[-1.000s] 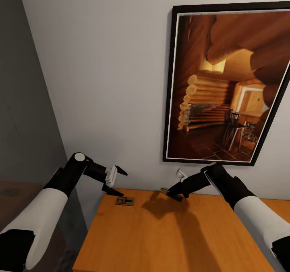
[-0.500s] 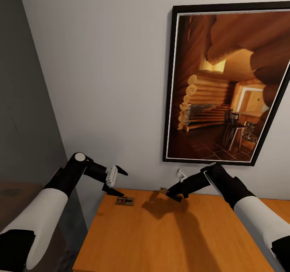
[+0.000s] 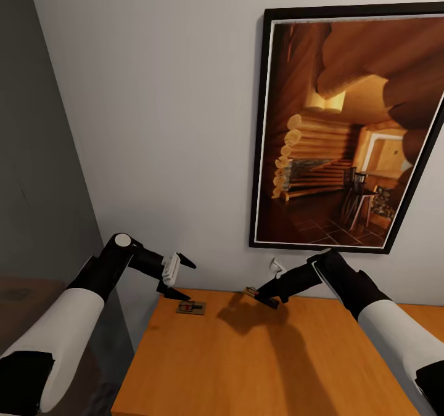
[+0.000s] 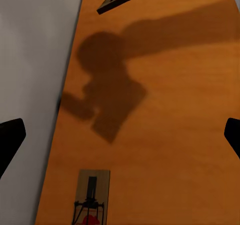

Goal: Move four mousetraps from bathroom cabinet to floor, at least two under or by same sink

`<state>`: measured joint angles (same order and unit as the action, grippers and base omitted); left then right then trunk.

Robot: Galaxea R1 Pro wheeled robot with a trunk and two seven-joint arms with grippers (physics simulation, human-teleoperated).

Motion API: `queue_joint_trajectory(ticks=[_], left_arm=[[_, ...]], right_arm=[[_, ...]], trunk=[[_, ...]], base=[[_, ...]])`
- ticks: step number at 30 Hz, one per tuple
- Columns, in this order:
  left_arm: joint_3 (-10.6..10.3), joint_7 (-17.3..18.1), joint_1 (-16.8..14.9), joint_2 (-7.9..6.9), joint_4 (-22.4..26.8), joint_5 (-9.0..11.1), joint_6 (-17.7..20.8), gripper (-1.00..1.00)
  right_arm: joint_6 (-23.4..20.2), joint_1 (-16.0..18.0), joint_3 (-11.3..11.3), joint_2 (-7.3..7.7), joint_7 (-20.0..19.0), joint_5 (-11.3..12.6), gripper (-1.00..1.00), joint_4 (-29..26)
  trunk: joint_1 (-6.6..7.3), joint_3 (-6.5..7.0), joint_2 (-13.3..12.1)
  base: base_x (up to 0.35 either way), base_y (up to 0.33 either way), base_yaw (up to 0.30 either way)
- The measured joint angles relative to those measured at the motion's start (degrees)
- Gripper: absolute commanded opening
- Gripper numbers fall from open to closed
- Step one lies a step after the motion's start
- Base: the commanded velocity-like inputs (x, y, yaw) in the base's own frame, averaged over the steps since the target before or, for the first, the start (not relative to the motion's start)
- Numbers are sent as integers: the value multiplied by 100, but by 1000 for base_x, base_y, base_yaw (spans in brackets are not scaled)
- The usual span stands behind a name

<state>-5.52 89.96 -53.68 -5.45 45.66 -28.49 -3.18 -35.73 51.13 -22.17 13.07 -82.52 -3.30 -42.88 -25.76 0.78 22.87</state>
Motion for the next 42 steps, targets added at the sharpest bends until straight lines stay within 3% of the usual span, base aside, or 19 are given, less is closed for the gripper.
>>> queue_joint_trajectory(ticks=[21, 27, 29, 36, 42], left_arm=[[0, 0, 0, -1, 0, 0, 0, 100], [0, 0, 0, -13, 0, 0, 0, 100], [0, 0, 0, -10, -2, 0, 0, 100], [-2, 0, 0, 18, 0, -51, 3, 100], [0, 0, 0, 20, 0, -148, 7, 100]], right_arm=[[3, 0, 10, 50, -51, -11, -100, -4], [-21, 0, -44, 100, -511, -16, -100, -62], [-22, -5, -199, 105, -529, -21, -100, -20], [-15, -40, -1271, 121, -533, -5, -100, 19], [-14, -44, -1397, 130, -540, -17, -100, 13]], trunk=[[0, 0, 0], [0, 0, 0], [0, 0, 0], [0, 0, 0], [0, 0, 0]], base=[[0, 0, 0], [0, 0, 0], [0, 0, 0], [0, 0, 0], [0, 0, 0]])
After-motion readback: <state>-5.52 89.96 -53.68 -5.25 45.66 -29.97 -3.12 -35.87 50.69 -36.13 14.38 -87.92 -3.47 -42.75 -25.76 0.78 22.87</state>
